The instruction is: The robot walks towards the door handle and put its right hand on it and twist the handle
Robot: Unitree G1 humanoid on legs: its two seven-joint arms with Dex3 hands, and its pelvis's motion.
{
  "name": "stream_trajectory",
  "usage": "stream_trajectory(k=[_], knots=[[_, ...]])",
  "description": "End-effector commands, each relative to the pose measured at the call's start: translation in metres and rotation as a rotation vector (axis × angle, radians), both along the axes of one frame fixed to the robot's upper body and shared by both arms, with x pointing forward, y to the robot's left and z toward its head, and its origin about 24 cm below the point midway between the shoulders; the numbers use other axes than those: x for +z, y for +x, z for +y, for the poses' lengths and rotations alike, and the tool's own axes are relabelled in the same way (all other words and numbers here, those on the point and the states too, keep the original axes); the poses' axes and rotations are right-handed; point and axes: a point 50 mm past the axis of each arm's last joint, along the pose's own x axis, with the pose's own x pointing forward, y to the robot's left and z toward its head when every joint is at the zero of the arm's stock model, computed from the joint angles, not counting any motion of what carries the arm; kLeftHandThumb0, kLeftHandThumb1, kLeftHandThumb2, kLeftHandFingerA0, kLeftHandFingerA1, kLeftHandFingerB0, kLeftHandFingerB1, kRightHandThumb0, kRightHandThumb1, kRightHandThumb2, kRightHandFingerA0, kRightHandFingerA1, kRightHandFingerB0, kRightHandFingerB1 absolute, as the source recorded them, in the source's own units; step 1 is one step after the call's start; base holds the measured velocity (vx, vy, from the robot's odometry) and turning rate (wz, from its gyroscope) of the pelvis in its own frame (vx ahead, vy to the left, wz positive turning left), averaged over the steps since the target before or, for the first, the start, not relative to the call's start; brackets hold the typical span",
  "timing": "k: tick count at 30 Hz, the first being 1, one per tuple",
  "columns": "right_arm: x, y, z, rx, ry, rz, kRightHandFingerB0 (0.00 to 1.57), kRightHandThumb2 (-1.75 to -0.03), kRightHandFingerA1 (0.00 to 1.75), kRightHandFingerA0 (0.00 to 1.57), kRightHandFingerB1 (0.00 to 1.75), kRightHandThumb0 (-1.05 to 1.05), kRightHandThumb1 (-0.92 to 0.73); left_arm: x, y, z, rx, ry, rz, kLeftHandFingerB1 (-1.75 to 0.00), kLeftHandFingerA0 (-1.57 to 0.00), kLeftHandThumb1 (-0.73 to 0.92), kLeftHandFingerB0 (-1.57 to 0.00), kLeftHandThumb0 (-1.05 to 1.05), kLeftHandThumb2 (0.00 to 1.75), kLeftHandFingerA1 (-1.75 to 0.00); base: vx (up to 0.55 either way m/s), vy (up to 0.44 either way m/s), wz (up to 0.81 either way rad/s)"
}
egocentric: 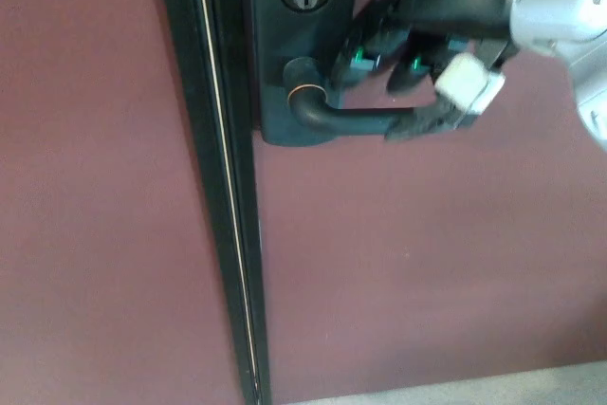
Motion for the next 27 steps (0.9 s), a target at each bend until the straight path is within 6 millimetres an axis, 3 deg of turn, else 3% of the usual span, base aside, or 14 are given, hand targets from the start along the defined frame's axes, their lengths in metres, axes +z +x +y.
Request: stream_trajectory(k=[1,11,12,14,15,19,20,27], knots=[[-0.016,-0.001,0.003,0.013,-0.035,0.103,0.43,-0.72,0.53,0.55,0.46,-0.5,-0.45,-0.001,-0.004,0.002,0.005,0.01,0.024,-0.43,-0.46,0.51,-0.38,-0.36,0.68,-0.47,0.0,0.0,0.0],[-0.024,-0.003,0.001,-0.001,-0.057,0.175,0.44,-0.72,0.53,0.55,0.47,-0.51,-0.45,0.0,-0.005,0.004,0.004,0.011,0.035,-0.43,-0.47,0.51,-0.38,-0.36,0.69,-0.48,0.0,0.0,0.0],[-0.025,-0.003,0.001,-0.003,-0.061,0.196,0.44,-0.72,0.53,0.54,0.47,-0.5,-0.45,0.0,-0.006,0.004,-0.002,0.011,0.037,-0.36,-0.5,0.59,-0.41,-0.28,0.58,-0.4,0.0,0.0,0.0],[-0.025,-0.001,0.001,-0.007,-0.064,0.206,0.44,-0.72,0.53,0.54,0.47,-0.5,-0.44,0.001,-0.003,0.004,-0.004,0.014,0.034,-0.36,-0.49,0.59,-0.41,-0.28,0.58,-0.4,0.0,0.0,0.0],[-0.027,0.0,0.003,-0.009,-0.064,0.206,0.44,-0.72,0.53,0.55,0.47,-0.5,-0.44,0.001,-0.003,0.004,-0.001,0.011,0.028,-0.43,-0.46,0.52,-0.38,-0.35,0.68,-0.47,0.0,0.0,0.0],[-0.027,-0.001,0.005,-0.009,-0.063,0.196,0.44,-0.72,0.53,0.55,0.47,-0.49,-0.45,0.001,-0.002,0.003,-0.001,0.009,0.021,-0.43,-0.45,0.52,-0.39,-0.35,0.68,-0.46,0.0,0.0,0.0],[-0.029,-0.001,0.006,-0.012,-0.065,0.192,0.44,-0.72,0.53,0.55,0.47,-0.5,-0.44,0.001,-0.003,0.004,-0.003,0.013,0.022,-0.36,-0.5,0.59,-0.42,-0.28,0.58,-0.4,0.0,0.0,0.0],[-0.042,0.001,0.008,-0.025,-0.08,0.185,0.42,-0.73,0.56,0.58,0.47,-0.5,-0.44,0.001,-0.005,0.005,-0.006,0.019,0.027,-0.36,-0.49,0.59,-0.41,-0.28,0.58,-0.4,0.0,0.0,0.0]])
